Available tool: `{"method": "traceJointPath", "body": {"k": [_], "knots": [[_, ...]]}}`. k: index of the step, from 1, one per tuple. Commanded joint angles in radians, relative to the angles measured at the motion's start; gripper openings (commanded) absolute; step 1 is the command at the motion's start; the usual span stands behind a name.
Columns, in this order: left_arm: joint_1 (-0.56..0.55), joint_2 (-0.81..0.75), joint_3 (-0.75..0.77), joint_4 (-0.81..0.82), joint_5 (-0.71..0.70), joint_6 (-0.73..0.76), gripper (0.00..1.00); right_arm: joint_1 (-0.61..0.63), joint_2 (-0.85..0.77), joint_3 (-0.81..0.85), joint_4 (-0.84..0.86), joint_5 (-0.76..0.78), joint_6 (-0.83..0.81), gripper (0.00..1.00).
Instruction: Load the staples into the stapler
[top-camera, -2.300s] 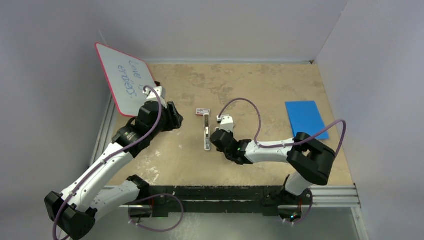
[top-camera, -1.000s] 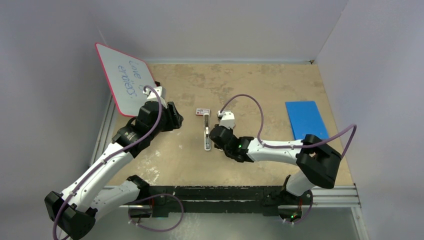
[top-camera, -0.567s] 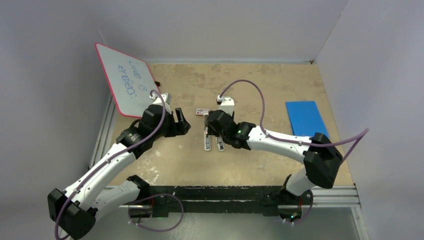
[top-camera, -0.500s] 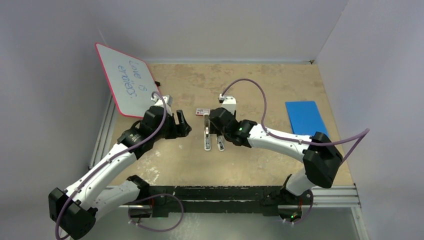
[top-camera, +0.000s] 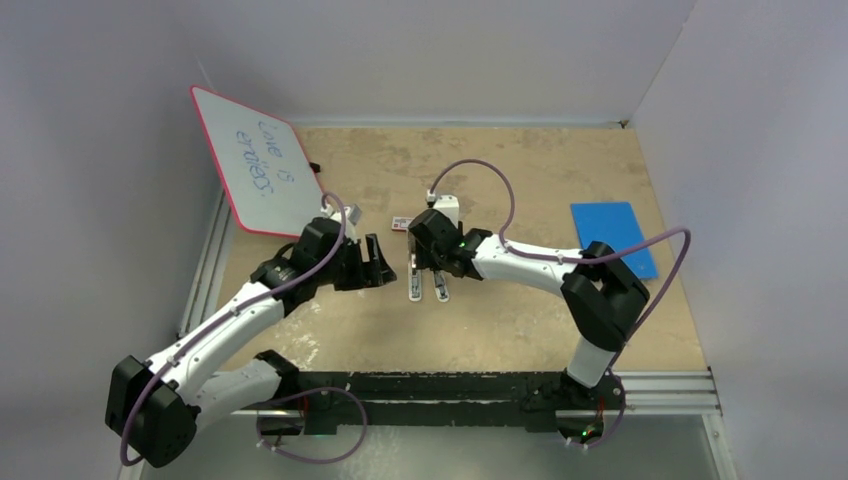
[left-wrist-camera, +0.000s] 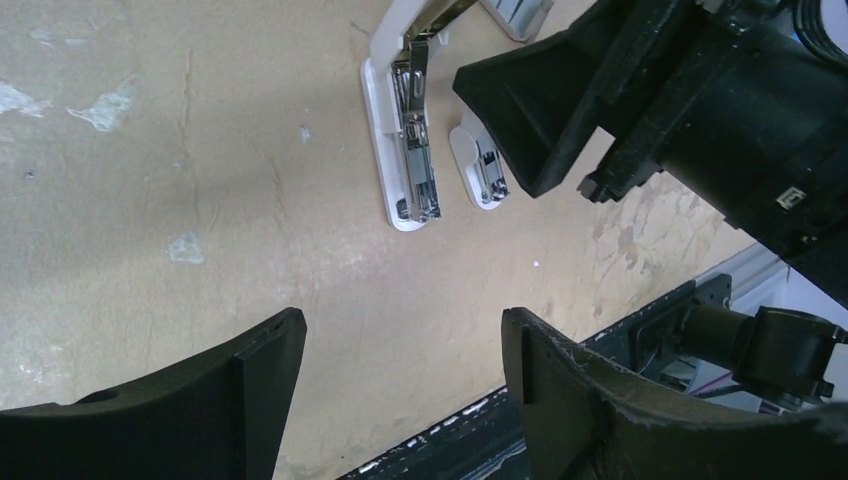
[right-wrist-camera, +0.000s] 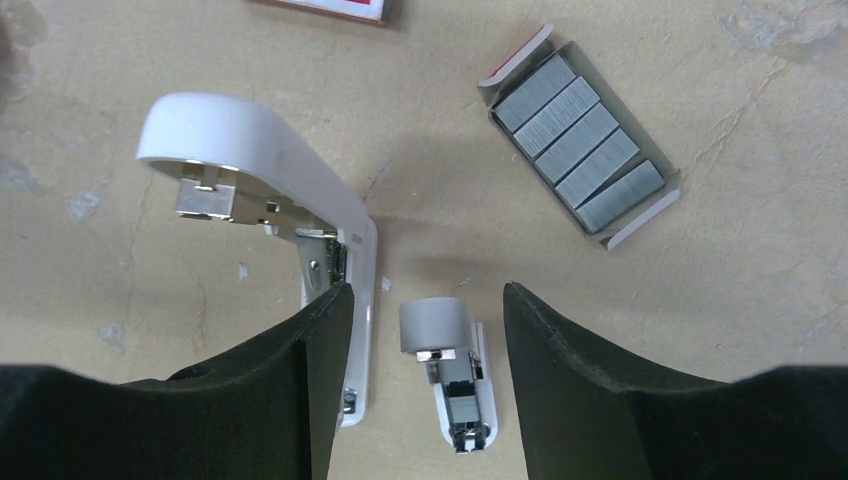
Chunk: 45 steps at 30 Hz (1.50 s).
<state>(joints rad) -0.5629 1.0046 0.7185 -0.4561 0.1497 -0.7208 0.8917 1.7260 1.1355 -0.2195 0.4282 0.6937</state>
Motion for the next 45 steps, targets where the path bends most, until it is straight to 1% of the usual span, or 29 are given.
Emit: {"method": "traceJointPath", "body": {"k": [1, 2, 6, 9, 12, 15, 20, 25, 27, 30, 33, 35, 37, 42, 45], "knots": [[0.005, -0.021, -0.019, 0.072, 0.064, -0.018, 0.7, 0.002, 0.003, 0.021, 0.013, 0.035, -0.038, 0.6], [0.005, -0.02, -0.023, 0.082, 0.081, -0.016, 0.69, 0.002, 0.006, 0.016, 0.018, 0.041, -0.134, 0.49], [0.006, 0.017, -0.029, 0.115, 0.17, -0.008, 0.67, 0.003, 0.017, 0.012, 0.03, 0.046, -0.153, 0.38], [0.005, 0.043, -0.042, 0.147, 0.232, -0.014, 0.63, 0.001, 0.011, 0.002, 0.052, 0.029, -0.165, 0.35], [0.005, 0.058, -0.061, 0.189, 0.285, -0.043, 0.59, 0.002, 0.002, -0.005, 0.053, 0.032, -0.155, 0.3], [0.006, 0.077, -0.085, 0.239, 0.335, -0.078, 0.53, 0.002, -0.024, -0.028, 0.061, 0.036, -0.144, 0.28], [-0.003, 0.118, -0.126, 0.328, 0.382, -0.151, 0.48, 0.001, -0.056, -0.062, 0.059, 0.049, -0.112, 0.25], [-0.057, 0.174, -0.159, 0.405, 0.32, -0.253, 0.48, 0.004, -0.103, -0.102, 0.067, 0.039, -0.097, 0.25], [-0.109, 0.2, -0.163, 0.434, 0.266, -0.294, 0.48, 0.003, -0.123, -0.121, 0.063, 0.035, -0.084, 0.25], [-0.173, 0.248, -0.179, 0.518, 0.205, -0.364, 0.47, 0.01, -0.151, -0.148, 0.066, 0.023, -0.062, 0.26], [-0.232, 0.299, -0.18, 0.578, 0.13, -0.413, 0.38, 0.019, -0.171, -0.172, 0.07, 0.014, -0.045, 0.25], [-0.254, 0.328, -0.168, 0.595, 0.074, -0.417, 0.29, 0.025, -0.178, -0.183, 0.073, 0.009, -0.038, 0.25], [-0.263, 0.358, -0.155, 0.605, 0.032, -0.421, 0.25, 0.032, -0.181, -0.189, 0.071, 0.019, -0.026, 0.24], [-0.286, 0.43, -0.132, 0.633, -0.005, -0.429, 0.25, 0.038, -0.19, -0.204, 0.075, 0.032, -0.007, 0.24], [-0.295, 0.469, -0.131, 0.676, 0.0, -0.444, 0.29, 0.04, -0.198, -0.208, 0.074, 0.036, 0.003, 0.24]]}}
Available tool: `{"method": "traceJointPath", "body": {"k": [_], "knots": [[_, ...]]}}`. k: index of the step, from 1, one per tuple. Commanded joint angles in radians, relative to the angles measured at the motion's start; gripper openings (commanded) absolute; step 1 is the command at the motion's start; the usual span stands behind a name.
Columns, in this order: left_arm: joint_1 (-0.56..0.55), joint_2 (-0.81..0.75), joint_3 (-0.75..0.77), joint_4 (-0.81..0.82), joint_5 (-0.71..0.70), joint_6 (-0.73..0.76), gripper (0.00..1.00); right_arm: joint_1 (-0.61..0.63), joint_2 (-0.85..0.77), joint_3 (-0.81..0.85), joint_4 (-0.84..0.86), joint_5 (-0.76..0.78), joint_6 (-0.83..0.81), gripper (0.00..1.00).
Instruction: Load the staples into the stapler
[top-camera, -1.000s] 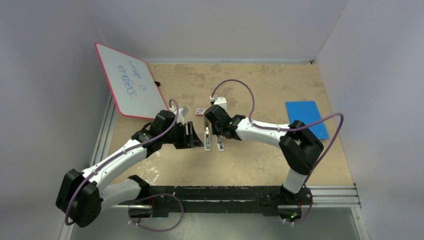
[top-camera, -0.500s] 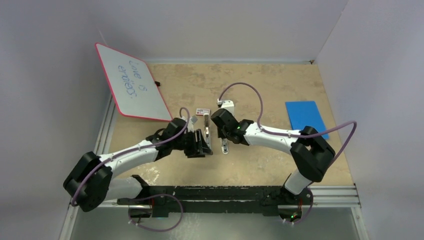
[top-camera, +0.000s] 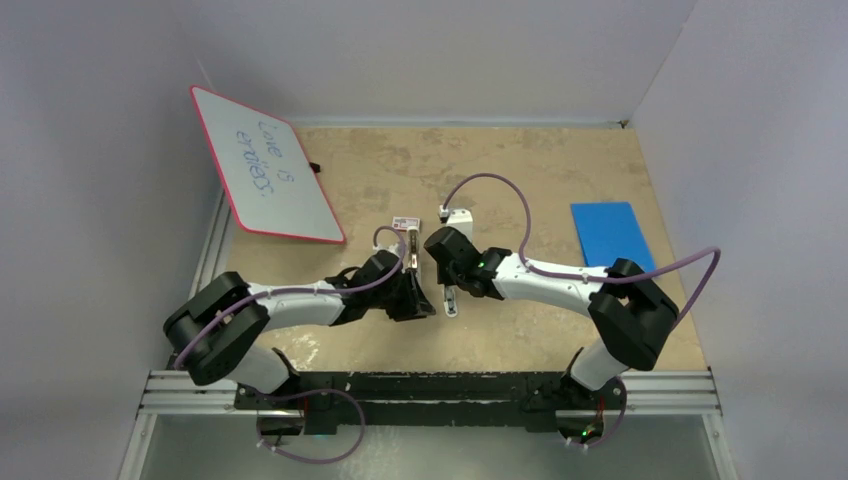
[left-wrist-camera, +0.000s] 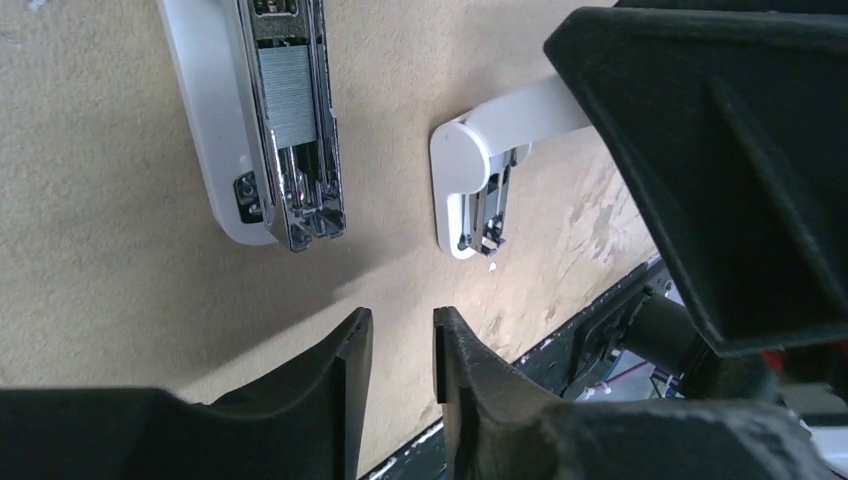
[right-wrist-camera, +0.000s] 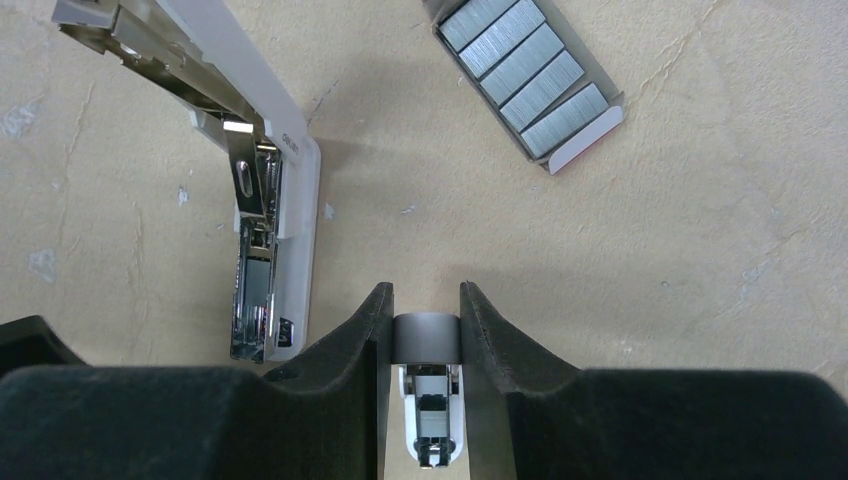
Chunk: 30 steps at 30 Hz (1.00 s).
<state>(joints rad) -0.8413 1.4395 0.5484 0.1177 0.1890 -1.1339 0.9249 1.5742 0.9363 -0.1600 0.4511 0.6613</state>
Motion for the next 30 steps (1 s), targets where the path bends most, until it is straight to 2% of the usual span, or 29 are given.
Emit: {"method": "traceJointPath", "body": {"k": [1, 5, 13, 23, 27, 28, 30], "knots": [[-0.018, 0.048, 0.049, 0.108, -0.04, -0.03, 0.3, 0.007, -0.05, -0.012, 0.015, 0.014, 0.04, 0.24], [-0.024, 0.088, 0.07, 0.118, -0.049, -0.035, 0.31, 0.008, -0.052, -0.019, 0.021, 0.01, 0.046, 0.24], [-0.045, 0.19, 0.087, 0.178, -0.035, -0.056, 0.16, 0.009, -0.074, -0.04, 0.027, 0.0, 0.065, 0.23], [-0.047, 0.263, 0.101, 0.16, -0.031, -0.088, 0.12, 0.009, -0.084, -0.06, 0.029, -0.018, 0.082, 0.23], [-0.047, 0.297, 0.102, 0.142, -0.027, -0.111, 0.05, 0.01, -0.091, -0.068, 0.021, -0.039, 0.094, 0.22], [-0.047, 0.306, 0.099, 0.142, -0.026, -0.119, 0.0, 0.01, -0.093, -0.069, 0.011, -0.042, 0.103, 0.22], [-0.047, 0.323, 0.091, 0.144, -0.016, -0.131, 0.0, 0.012, -0.095, -0.07, -0.016, -0.05, 0.119, 0.22]]}}
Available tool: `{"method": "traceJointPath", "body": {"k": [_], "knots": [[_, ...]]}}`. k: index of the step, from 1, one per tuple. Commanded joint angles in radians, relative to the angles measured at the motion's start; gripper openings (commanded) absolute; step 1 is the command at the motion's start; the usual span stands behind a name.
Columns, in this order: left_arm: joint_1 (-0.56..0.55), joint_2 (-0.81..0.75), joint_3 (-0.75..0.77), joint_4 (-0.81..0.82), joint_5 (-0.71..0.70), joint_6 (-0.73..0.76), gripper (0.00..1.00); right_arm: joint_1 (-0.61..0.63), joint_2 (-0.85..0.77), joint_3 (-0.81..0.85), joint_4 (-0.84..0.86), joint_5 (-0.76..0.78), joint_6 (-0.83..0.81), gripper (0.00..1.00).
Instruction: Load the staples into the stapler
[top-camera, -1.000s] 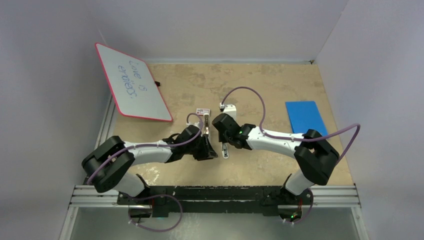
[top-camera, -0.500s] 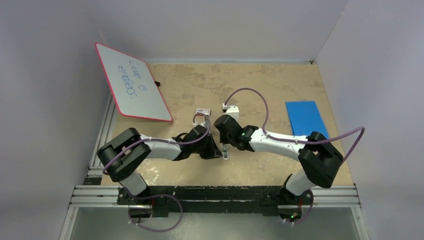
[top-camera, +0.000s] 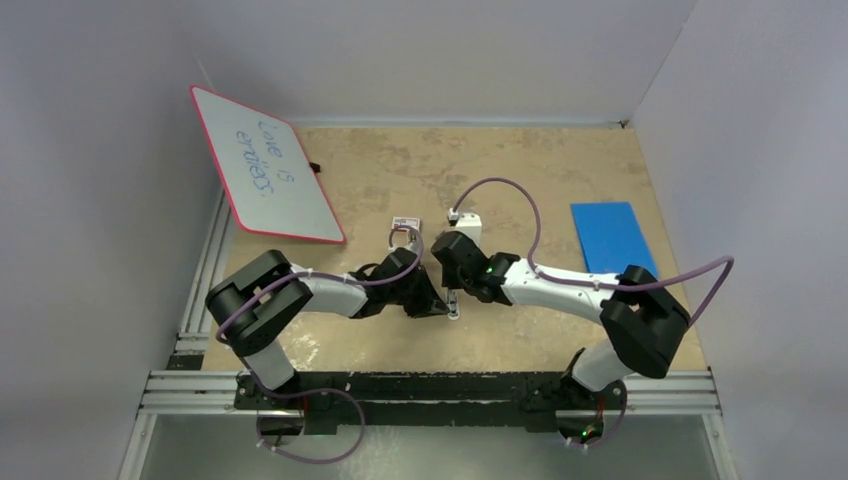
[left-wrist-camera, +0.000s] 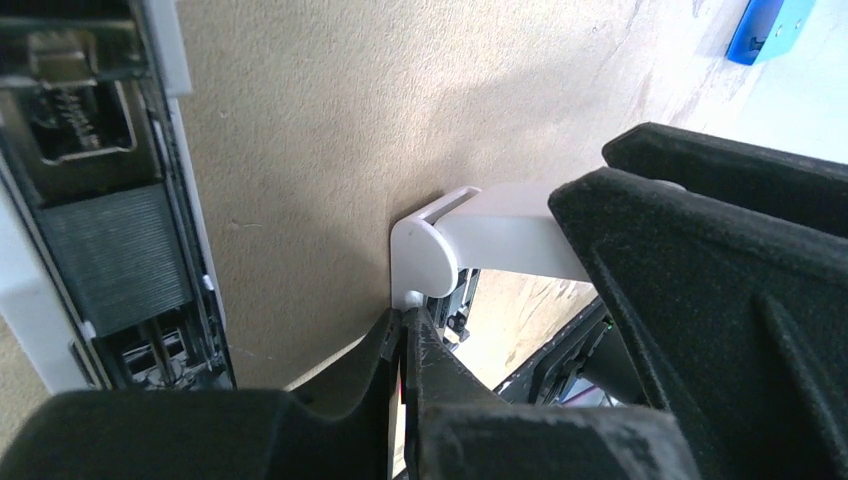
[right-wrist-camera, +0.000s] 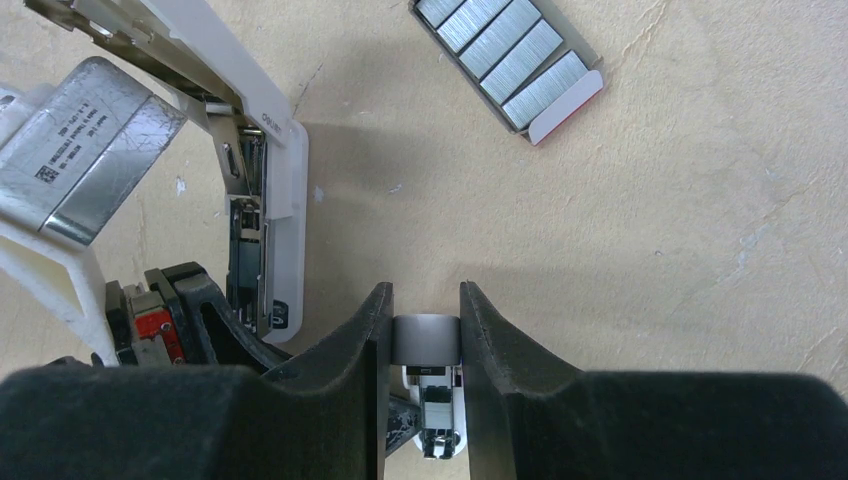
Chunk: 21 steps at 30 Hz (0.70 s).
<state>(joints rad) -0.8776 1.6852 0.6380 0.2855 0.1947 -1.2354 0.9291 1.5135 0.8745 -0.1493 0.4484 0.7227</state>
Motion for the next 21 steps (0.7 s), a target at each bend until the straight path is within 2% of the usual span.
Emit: {"method": "traceJointPath", "body": {"k": [1, 7, 21], "knots": [[-0.011, 0.087, -0.003, -0.021, -0.017, -0.035, 0.0, 0.009, -0.039, -0.011, -0.036, -0.052, 0.064, 0.21], [-0.011, 0.103, -0.02, -0.01, -0.01, -0.055, 0.0, 0.04, -0.055, -0.039, -0.059, -0.056, 0.089, 0.17], [-0.008, 0.087, -0.02, -0.026, -0.034, -0.052, 0.0, 0.128, -0.06, -0.064, -0.174, 0.063, 0.225, 0.12]]}}
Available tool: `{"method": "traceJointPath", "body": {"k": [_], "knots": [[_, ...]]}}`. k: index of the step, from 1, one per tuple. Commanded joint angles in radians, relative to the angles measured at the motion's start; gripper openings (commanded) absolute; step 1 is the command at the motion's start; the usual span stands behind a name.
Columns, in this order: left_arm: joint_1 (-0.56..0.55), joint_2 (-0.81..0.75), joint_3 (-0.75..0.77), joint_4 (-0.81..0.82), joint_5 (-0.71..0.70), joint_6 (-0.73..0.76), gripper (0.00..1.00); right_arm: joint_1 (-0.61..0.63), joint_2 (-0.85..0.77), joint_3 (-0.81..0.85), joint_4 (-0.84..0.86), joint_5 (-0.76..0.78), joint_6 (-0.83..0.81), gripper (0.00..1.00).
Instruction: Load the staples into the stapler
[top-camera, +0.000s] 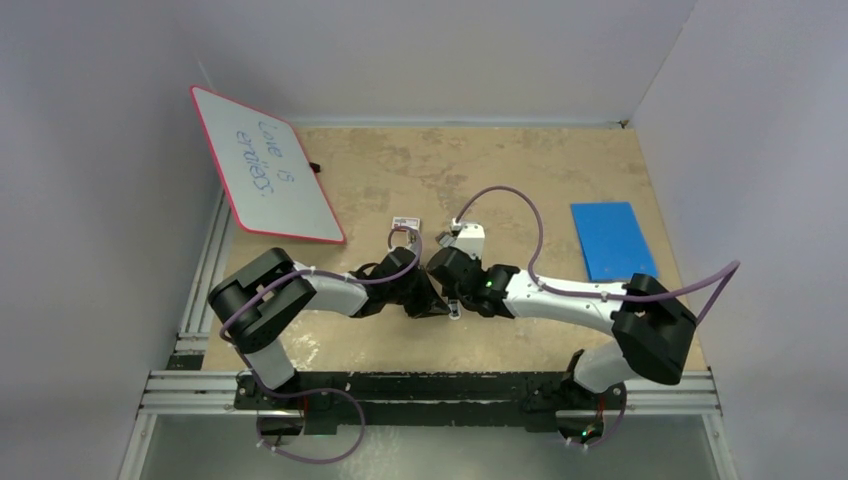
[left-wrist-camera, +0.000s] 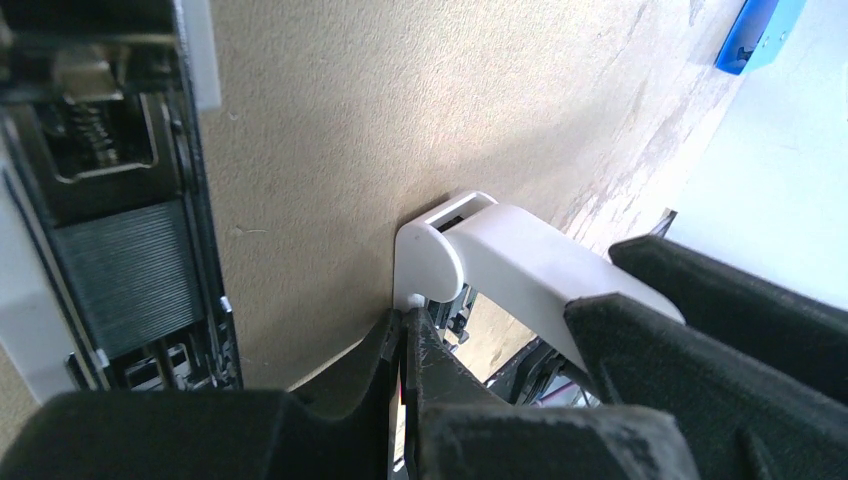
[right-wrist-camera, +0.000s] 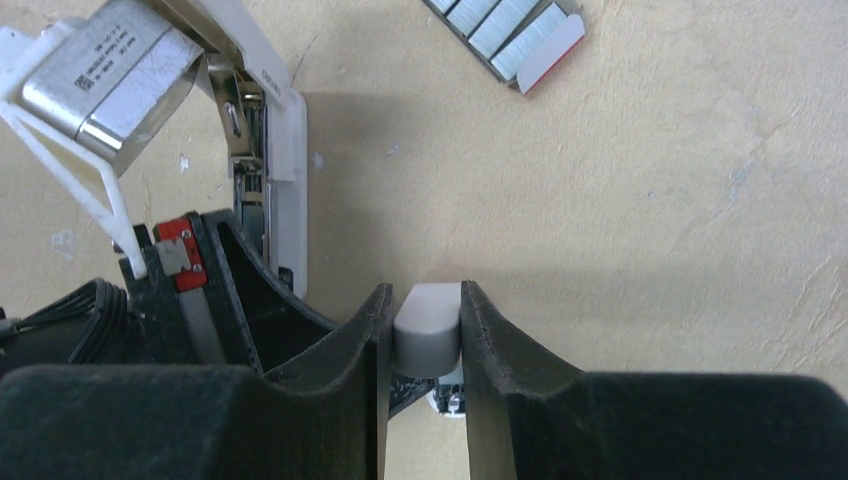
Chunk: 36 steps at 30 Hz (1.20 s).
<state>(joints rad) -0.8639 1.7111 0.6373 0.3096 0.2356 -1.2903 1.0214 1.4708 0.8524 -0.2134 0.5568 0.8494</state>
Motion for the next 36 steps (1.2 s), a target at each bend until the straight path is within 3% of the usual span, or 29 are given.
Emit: {"method": "traceJointPath", "body": {"k": [1, 12, 28, 31, 36], "knots": [[-0.021, 0.06, -0.019, -0.05, -0.076, 0.003, 0.0, 0.037, -0.021, -0.051, -0.109, -0.046, 0.104, 0.1], [-0.015, 0.072, -0.015, -0.046, -0.076, 0.012, 0.0, 0.052, -0.043, -0.115, -0.091, -0.068, 0.139, 0.05], [-0.012, 0.079, 0.008, -0.068, -0.078, 0.043, 0.0, 0.08, -0.017, -0.128, -0.075, -0.083, 0.171, 0.05], [-0.011, 0.074, 0.009, -0.074, -0.08, 0.049, 0.0, 0.08, -0.024, -0.112, -0.097, -0.077, 0.193, 0.12], [-0.012, 0.063, 0.028, -0.11, -0.098, 0.09, 0.03, 0.08, -0.094, -0.071, -0.149, -0.061, 0.231, 0.35]]}}
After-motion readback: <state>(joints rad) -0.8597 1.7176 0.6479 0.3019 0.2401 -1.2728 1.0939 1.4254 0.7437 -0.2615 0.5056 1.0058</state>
